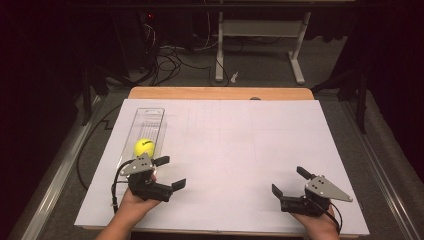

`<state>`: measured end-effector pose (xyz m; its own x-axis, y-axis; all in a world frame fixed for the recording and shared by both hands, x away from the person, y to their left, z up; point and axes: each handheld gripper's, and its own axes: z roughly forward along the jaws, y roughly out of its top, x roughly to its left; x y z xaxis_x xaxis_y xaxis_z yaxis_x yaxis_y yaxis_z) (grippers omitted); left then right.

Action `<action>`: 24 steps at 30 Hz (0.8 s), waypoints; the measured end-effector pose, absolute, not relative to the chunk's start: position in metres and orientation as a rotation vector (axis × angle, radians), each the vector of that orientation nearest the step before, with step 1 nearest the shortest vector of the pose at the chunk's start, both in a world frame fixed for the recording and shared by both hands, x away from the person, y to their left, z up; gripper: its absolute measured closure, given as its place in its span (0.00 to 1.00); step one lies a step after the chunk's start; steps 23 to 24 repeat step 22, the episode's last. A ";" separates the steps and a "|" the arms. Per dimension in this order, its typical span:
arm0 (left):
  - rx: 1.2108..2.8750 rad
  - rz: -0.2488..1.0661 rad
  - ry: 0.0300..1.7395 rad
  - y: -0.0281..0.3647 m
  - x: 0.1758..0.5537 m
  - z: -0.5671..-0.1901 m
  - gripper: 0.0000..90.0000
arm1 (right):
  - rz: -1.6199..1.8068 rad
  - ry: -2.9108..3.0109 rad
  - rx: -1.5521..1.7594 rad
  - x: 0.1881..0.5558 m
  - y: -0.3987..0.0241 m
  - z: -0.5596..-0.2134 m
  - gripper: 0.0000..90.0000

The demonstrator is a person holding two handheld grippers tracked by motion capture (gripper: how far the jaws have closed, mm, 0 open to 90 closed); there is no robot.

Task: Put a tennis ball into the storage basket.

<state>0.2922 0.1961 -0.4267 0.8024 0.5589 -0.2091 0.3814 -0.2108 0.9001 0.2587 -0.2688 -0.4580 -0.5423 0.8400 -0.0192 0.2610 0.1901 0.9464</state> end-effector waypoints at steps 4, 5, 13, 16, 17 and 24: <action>1.823 0.224 0.724 0.211 0.288 -0.422 0.01 | 1.359 1.912 1.026 0.259 -0.270 -0.457 0.00; 1.820 0.231 0.729 0.214 0.288 -0.422 0.01 | 1.361 1.909 1.027 0.259 -0.270 -0.457 0.00; 1.750 0.264 0.836 0.248 0.291 -0.423 0.02 | 1.372 1.899 1.025 0.258 -0.272 -0.456 0.00; 1.740 0.259 0.842 0.251 0.292 -0.424 0.02 | 1.373 1.898 1.024 0.258 -0.272 -0.456 0.00; 1.743 0.260 0.835 0.251 0.292 -0.424 0.02 | 1.374 1.897 1.025 0.258 -0.272 -0.455 0.00; 1.784 0.270 0.800 0.245 0.290 -0.424 0.02 | 1.383 1.886 1.022 0.258 -0.272 -0.454 0.00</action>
